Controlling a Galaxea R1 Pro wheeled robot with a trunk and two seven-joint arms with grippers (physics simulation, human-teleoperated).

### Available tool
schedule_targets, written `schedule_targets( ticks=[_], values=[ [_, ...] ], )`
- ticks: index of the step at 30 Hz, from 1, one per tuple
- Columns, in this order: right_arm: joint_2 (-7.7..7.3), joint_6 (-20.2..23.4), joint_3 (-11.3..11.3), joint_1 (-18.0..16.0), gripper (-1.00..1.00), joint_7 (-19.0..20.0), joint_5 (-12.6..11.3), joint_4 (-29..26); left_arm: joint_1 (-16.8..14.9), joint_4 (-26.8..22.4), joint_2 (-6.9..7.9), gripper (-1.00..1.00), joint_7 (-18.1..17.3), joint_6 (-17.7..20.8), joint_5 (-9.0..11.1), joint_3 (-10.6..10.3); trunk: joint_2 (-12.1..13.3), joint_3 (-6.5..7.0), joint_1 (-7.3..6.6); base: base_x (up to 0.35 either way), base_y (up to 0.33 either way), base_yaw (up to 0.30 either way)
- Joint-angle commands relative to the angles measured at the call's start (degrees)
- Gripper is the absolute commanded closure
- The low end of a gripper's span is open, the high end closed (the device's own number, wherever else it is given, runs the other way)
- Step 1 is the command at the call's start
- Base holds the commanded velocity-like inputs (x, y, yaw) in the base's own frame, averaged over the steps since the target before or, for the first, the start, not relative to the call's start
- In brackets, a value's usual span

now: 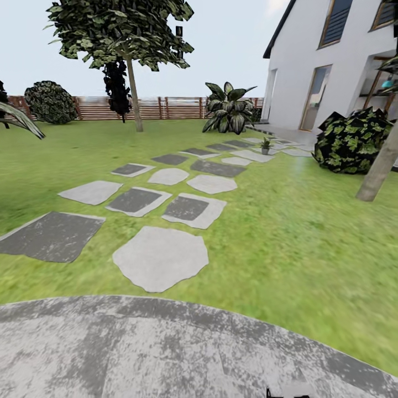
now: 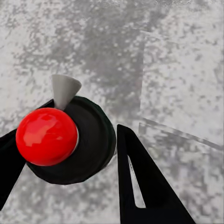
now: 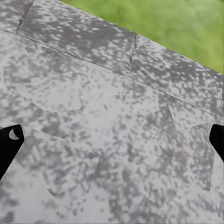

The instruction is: Pick up the pesticide atomizer in the garden and spray insectifuge to fully cover both potted plants in the garden.

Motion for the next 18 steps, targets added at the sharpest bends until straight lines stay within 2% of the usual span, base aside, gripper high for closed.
schedule_targets(
  ticks=[1,18],
  values=[
    [0.01,-0.06,0.48,-0.03,-1.00,-0.43,-0.08,0.07,-0.02,0.01,0.01,1.00,0.27,-0.10,0.17,-0.48,-0.02,-0.05,0.02,0.338,0.086,0.000],
    [-0.08,-0.06,0.48,-0.03,-1.00,-0.42,-0.16,0.07,-0.02,0.01,-0.06,1.00,0.23,-0.07,0.17,-0.48,-0.02,-0.05,0.02,0.339,0.009,0.000]
  ],
)
